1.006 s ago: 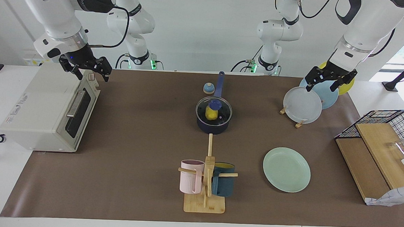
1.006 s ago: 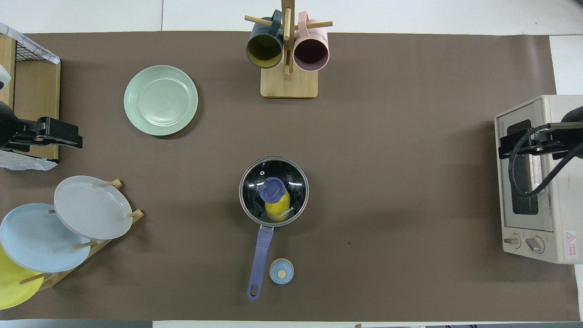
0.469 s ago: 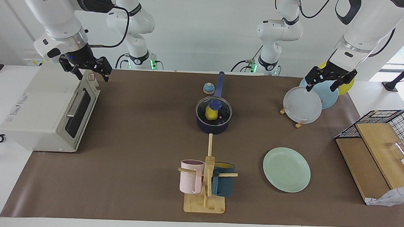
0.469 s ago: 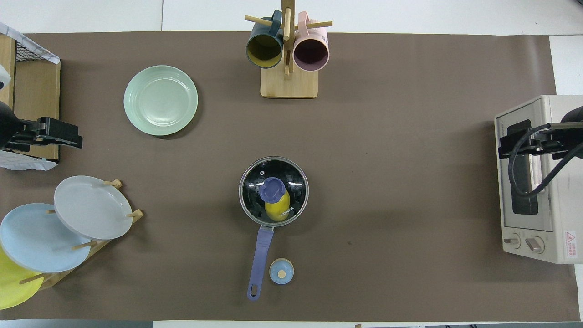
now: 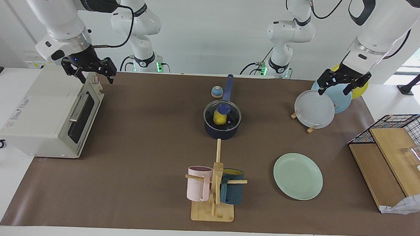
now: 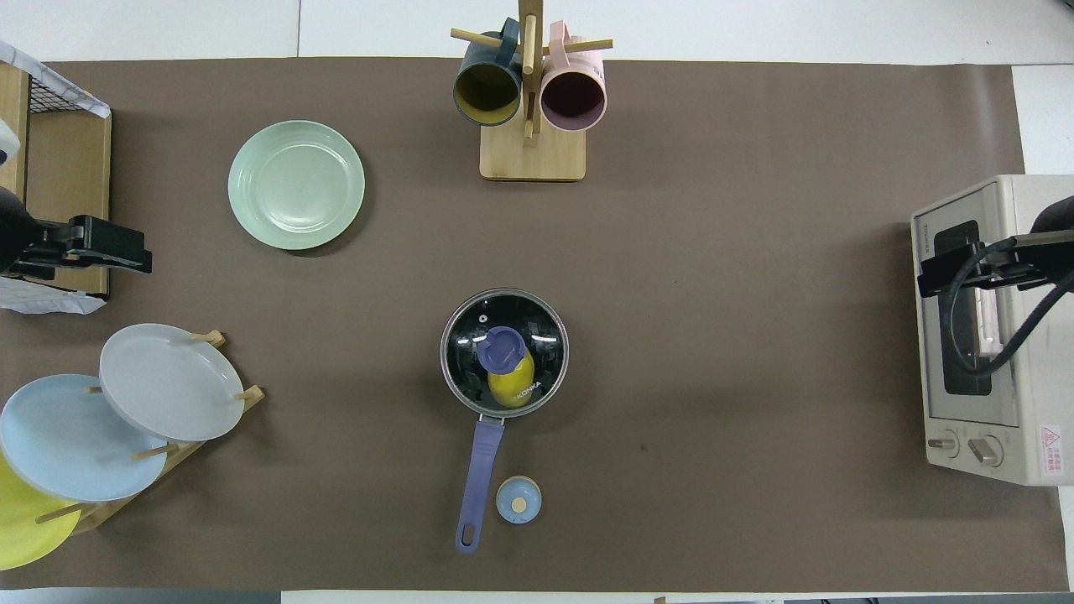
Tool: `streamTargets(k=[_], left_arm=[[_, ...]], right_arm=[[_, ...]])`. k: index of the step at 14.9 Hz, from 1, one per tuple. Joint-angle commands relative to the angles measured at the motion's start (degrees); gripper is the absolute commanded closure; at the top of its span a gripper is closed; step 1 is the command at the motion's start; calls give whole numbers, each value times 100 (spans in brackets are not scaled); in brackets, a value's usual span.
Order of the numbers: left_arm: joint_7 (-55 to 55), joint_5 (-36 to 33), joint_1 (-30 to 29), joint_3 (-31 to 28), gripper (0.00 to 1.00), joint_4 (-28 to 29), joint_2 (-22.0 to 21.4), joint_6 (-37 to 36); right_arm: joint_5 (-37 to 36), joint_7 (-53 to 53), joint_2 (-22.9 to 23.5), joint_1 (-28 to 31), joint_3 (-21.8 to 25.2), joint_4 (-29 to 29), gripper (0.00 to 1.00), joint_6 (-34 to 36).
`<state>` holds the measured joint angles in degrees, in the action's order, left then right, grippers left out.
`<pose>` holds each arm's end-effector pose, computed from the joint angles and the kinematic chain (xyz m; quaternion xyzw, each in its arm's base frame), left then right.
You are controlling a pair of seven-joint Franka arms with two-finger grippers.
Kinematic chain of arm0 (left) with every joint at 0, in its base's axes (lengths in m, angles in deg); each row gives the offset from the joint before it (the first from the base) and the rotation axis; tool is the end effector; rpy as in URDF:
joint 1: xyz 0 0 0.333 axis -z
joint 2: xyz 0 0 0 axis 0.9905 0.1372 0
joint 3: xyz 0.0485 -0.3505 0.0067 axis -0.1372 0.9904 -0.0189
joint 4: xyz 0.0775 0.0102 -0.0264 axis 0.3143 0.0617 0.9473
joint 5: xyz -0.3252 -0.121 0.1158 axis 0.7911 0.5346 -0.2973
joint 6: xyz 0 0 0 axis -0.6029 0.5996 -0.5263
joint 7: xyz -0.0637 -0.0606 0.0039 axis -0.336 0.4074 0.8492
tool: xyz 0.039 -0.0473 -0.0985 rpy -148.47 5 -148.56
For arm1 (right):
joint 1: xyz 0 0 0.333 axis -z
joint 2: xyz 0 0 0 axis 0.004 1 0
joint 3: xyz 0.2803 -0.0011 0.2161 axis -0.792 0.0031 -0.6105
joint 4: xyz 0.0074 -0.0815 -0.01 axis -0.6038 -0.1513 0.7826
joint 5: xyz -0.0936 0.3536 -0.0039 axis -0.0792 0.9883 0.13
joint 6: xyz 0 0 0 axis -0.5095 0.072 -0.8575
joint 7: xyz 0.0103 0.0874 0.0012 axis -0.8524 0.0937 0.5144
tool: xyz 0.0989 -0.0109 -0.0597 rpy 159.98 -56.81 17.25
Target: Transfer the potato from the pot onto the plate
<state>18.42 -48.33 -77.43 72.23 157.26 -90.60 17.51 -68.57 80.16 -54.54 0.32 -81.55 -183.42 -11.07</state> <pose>0.5133 -0.0523 0.6493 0.9999 -0.0124 -0.0078 0.0083 0.5076 -0.0025 0.6376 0.9989 0.0308 -0.0357 0.0038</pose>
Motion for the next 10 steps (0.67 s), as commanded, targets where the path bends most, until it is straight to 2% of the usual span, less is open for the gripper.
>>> streamTargets(k=[1, 4, 7, 10], left_arm=[[-71, -52, -55, 35, 0, 92, -121, 7], [-71, -52, -55, 35, 0, 92, -122, 7], [-71, -52, -55, 35, 0, 92, -122, 7], [-71, -52, -55, 35, 0, 92, -121, 7]], right_arm=[[126, -95, 251, -115, -205, 541, 0, 234], [248, -1156, 593, -834, -505, 850, 0, 173], [486, -2053, 1452, -1799, -540, 1665, 0, 24], [345, -3055, 1797, -2645, -540, 1433, 0, -975]])
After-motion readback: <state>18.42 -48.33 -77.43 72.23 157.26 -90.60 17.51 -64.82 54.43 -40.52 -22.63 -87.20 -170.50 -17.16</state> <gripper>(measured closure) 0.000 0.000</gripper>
